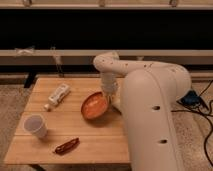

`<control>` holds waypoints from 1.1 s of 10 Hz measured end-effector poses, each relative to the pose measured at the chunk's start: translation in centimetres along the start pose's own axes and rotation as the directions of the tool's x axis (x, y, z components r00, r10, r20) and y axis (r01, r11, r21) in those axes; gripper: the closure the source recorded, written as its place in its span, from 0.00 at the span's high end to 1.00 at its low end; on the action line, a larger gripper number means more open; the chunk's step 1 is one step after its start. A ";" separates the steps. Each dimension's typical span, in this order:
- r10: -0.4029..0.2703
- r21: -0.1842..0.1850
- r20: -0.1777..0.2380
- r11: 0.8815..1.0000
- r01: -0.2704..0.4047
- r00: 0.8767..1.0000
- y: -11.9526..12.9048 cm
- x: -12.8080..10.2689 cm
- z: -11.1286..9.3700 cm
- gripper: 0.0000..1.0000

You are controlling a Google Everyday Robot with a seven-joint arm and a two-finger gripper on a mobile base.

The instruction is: Drag the ceramic bowl in a circle

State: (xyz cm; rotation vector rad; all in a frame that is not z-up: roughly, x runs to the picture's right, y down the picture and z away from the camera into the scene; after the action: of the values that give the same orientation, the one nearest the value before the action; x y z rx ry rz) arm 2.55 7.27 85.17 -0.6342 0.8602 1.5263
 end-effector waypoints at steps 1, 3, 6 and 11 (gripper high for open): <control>-0.015 -0.001 0.007 1.000 0.015 1.000 1.2 -1.3 -0.1 0.00; -0.056 -0.003 0.020 0.998 0.056 0.998 3.8 -3.4 -0.3 0.00; -0.157 -0.003 0.023 0.988 0.157 0.987 8.4 -5.5 -0.3 0.00; -0.330 -0.017 -0.007 0.944 0.330 0.944 14.1 -4.0 0.4 0.00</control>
State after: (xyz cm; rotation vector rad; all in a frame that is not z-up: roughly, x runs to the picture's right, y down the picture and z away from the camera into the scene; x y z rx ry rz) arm -10.82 5.08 90.88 -0.7572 0.7087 1.2277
